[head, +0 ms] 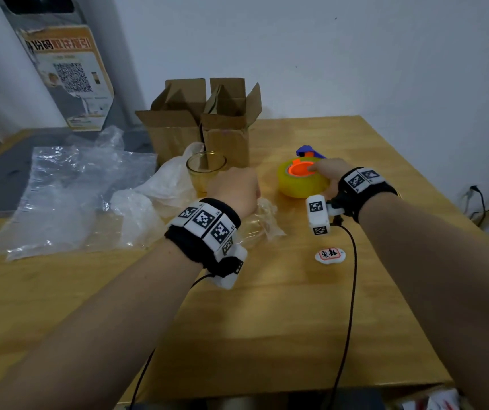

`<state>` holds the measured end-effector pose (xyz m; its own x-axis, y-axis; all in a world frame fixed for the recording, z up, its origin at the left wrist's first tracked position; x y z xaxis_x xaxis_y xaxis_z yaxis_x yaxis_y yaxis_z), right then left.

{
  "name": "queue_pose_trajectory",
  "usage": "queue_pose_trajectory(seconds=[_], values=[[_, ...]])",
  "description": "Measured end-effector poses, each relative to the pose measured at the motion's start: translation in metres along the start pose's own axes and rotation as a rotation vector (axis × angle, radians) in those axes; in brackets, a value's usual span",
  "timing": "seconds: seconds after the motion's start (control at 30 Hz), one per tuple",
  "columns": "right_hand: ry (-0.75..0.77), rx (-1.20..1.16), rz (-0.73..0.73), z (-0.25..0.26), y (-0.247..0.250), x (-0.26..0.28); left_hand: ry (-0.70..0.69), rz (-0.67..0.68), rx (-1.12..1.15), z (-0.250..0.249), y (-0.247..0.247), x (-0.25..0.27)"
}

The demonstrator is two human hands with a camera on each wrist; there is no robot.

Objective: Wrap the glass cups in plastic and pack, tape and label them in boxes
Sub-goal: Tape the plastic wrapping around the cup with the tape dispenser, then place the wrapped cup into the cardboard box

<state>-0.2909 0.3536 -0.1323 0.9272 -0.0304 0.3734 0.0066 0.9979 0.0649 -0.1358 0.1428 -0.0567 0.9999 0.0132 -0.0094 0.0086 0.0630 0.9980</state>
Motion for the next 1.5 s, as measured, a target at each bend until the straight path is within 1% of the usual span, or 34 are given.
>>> queue_pose_trajectory(seconds=[0.13,0.2,0.23,0.33,0.37,0.4,0.43,0.47,0.5,0.57,0.63,0.67,0.7,0.77,0.87,0.93,0.97,1.03,1.13,1.2,1.27,1.37,1.43,1.5], values=[[-0.041,-0.02,-0.055,0.018,-0.008,0.05,-0.034,-0.002,0.056,0.005,0.002,0.01],[0.0,0.027,-0.053,0.02,-0.013,0.069,-0.041,0.021,0.121,0.01,0.001,0.016],[0.041,0.08,-0.054,0.02,-0.016,0.076,-0.05,0.03,0.158,0.011,0.0,0.02],[0.13,0.384,-0.161,0.023,-0.025,0.1,-0.077,0.032,0.278,0.014,0.003,0.03],[0.176,0.474,-0.168,0.025,-0.031,0.109,-0.08,0.019,0.345,0.016,0.004,0.034],[0.24,0.526,-0.126,0.028,-0.04,0.116,-0.076,-0.004,0.427,0.019,0.006,0.037],[0.317,0.549,-0.03,0.032,-0.053,0.126,-0.062,-0.037,0.523,0.024,0.008,0.041],[0.363,0.555,0.11,0.033,-0.068,0.136,-0.037,-0.074,0.618,0.03,0.011,0.046],[0.378,0.586,0.269,0.031,-0.083,0.149,0.003,-0.113,0.699,0.039,0.012,0.05],[0.311,0.746,0.521,0.021,-0.107,0.172,0.112,-0.19,0.797,0.058,0.016,0.06],[0.261,0.965,0.591,0.011,-0.121,0.181,0.204,-0.265,0.796,0.077,0.019,0.07],[0.273,1.068,0.582,0.006,-0.127,0.18,0.242,-0.28,0.767,0.085,0.02,0.075],[0.313,1.144,0.556,0.003,-0.133,0.181,0.275,-0.272,0.732,0.091,0.019,0.079],[0.375,1.268,0.478,-0.007,-0.142,0.177,0.329,-0.179,0.677,0.1,0.011,0.084],[0.466,1.368,0.357,-0.014,-0.146,0.172,0.375,0.087,0.719,0.097,-0.014,0.091],[0.499,1.355,0.331,-0.017,-0.144,0.171,0.37,0.231,0.817,0.087,-0.028,0.095],[0.506,1.335,0.324,-0.018,-0.143,0.17,0.37,0.255,0.867,0.082,-0.032,0.096],[0.509,1.295,0.3,-0.018,-0.139,0.171,0.379,0.235,0.96,0.075,-0.034,0.097],[0.505,1.233,0.276,-0.013,-0.126,0.177,0.363,0.178,1.006,0.067,-0.025,0.095],[0.506,1.121,0.281,-0.004,-0.112,0.179,0.346,0.125,1.037,0.066,-0.012,0.09],[0.514,0.91,0.268,0.01,-0.096,0.18,0.331,0.051,1.086,0.068,0.007,0.084],[0.578,0.606,0.209,0.04,-0.073,0.188,0.281,-0.129,1.191,0.074,0.042,0.072],[0.598,0.479,0.18,0.06,-0.063,0.191,0.257,-0.225,1.32,0.078,0.063,0.061],[0.595,0.414,0.148,0.078,-0.056,0.187,0.266,-0.288,1.419,0.085,0.078,0.048]])
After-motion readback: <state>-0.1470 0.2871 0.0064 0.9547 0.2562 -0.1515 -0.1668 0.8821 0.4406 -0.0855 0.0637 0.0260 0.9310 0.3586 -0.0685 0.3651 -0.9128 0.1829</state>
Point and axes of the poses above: each hand's wrist, its own x-axis away from the middle knuckle, its own y-axis out of the back of the hand, z = x × y, the point moved 6 cm from there along -x, towards the middle knuckle, and after that the axes turned 15 degrees about -x, right-handed, at the moved point
